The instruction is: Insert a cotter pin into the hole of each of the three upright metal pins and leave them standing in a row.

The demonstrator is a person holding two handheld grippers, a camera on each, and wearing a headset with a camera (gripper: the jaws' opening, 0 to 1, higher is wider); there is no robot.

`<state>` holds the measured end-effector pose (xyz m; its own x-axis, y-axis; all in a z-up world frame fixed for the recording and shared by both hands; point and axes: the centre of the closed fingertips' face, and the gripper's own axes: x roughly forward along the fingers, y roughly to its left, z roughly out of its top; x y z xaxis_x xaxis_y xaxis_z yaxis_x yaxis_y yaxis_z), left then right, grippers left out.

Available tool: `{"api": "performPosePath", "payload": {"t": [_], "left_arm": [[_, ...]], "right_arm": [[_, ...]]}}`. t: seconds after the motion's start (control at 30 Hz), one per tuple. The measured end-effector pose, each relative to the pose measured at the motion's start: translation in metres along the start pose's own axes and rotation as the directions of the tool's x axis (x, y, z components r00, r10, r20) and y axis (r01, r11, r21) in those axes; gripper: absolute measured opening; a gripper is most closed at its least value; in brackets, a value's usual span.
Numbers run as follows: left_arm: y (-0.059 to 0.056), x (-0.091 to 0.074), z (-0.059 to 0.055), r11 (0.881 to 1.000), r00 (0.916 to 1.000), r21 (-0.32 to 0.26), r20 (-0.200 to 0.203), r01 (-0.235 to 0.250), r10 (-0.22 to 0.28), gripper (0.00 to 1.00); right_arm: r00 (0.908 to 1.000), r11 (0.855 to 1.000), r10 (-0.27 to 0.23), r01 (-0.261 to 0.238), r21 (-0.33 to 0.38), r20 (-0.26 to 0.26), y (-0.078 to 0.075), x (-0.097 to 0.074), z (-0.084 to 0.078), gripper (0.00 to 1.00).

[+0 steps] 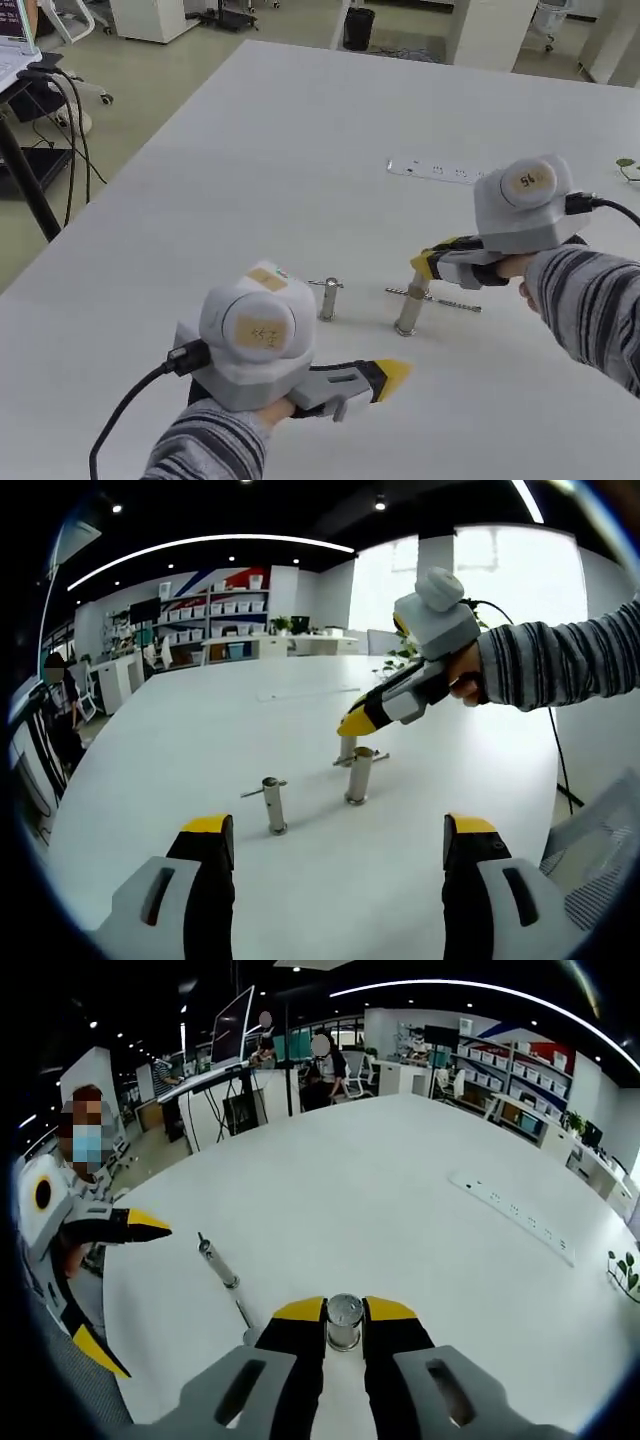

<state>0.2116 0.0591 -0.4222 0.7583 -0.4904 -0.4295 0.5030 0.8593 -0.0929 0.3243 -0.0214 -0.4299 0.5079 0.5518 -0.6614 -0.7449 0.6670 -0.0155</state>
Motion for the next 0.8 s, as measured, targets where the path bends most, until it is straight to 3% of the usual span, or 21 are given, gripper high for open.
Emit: {"api": "performPosePath", "payload": {"t": [0.37,0.8], "left_arm": [[-0.002,0.001,0.001,1.000,1.0000,0.008,-0.001,0.005,-0.005,0.85],[-0.003,0.000,0.003,1.000,1.0000,0.016,0.004,0.002,-0.002,0.85]], "right_arm": [[0.9993,0.999,-0.034,0.035,0.011,-0.016,-0.003,-0.034,-0.027,0.08],[0.9991,0.999,-0.038,0.038,-0.017,-0.021,0.013,-0.050,-0.037,0.08]]}}
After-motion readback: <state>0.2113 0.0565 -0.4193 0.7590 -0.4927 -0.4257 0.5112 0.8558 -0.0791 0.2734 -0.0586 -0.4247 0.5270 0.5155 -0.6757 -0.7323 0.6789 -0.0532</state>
